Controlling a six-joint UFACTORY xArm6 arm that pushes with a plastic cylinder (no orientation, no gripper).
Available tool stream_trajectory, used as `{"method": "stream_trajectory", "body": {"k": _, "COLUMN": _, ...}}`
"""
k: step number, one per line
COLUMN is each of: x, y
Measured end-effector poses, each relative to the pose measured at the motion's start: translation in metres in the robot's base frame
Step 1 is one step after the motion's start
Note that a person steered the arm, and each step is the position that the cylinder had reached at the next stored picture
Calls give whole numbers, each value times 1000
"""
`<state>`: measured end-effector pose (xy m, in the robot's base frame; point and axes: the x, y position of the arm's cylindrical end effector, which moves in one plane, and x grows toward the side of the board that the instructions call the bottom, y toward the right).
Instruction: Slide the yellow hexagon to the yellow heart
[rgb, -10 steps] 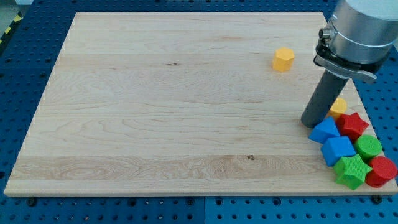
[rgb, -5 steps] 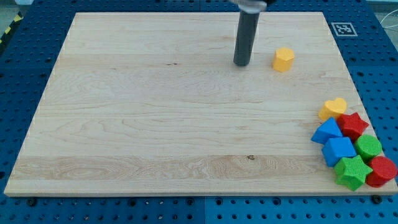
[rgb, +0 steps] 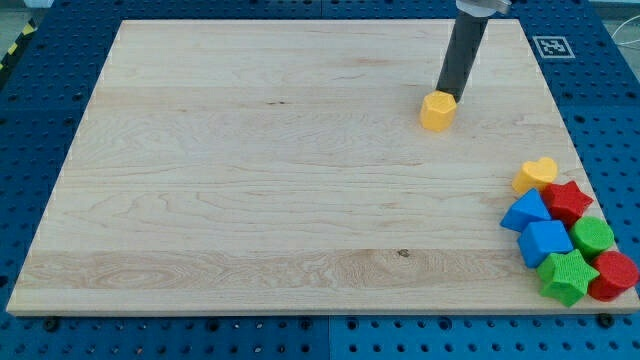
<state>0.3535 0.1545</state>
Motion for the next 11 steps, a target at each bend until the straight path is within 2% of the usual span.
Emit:
{"method": "stream_trajectory", "body": {"k": 1, "x": 4, "y": -19}}
{"method": "stream_trajectory", "body": {"k": 3, "x": 53, "y": -19}}
{"method": "stream_trajectory", "body": {"k": 5, "x": 54, "y": -58}}
{"method": "stream_trajectory", "body": {"k": 8, "x": 91, "y": 22}}
{"method": "stream_trajectory", "body": {"k": 10, "x": 91, "y": -25}}
{"method": "stream_trajectory", "body": {"k": 11, "x": 94, "y": -25}}
